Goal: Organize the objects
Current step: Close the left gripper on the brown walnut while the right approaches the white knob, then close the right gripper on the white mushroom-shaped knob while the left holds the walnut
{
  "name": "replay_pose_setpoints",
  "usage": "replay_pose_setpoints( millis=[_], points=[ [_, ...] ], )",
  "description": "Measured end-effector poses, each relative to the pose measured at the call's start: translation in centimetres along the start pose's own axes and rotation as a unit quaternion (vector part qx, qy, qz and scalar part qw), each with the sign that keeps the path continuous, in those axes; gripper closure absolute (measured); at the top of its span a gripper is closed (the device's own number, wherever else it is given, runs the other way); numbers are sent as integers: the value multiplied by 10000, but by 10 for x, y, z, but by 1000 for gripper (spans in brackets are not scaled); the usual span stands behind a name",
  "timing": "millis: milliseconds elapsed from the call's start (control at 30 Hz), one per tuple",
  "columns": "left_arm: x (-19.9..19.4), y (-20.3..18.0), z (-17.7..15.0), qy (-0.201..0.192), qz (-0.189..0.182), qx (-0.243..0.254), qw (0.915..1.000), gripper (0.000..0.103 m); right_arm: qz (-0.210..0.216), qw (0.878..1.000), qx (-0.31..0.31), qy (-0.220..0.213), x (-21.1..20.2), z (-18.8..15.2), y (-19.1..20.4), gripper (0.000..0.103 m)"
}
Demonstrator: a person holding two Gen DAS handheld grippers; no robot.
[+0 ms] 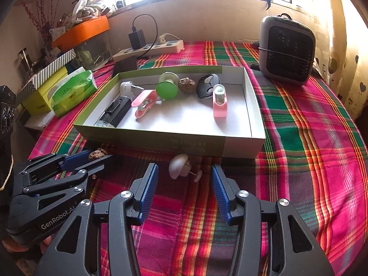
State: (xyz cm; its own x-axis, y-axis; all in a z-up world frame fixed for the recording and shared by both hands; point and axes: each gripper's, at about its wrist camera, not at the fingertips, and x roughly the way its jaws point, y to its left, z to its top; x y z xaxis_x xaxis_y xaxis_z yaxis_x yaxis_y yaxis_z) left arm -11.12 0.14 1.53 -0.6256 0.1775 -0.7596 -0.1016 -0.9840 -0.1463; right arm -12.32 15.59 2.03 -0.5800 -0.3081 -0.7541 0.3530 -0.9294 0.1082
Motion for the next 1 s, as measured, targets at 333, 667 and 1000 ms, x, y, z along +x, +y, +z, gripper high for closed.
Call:
replay_pose_setpoints(
  millis=[333, 667, 1000],
  points=[
    [1, -1, -1, -48, -1, 33, 10000, 73, -152, 9998, 26, 129, 10, 3, -1, 55],
    [1, -1, -1, -46, 3, 33, 10000, 73, -263, 9996, 61, 107, 11, 4, -1, 55],
    [2, -2, -1, -47, 10, 34, 10000, 73, -294, 9995, 104, 97, 11, 4, -3, 59]
  ],
)
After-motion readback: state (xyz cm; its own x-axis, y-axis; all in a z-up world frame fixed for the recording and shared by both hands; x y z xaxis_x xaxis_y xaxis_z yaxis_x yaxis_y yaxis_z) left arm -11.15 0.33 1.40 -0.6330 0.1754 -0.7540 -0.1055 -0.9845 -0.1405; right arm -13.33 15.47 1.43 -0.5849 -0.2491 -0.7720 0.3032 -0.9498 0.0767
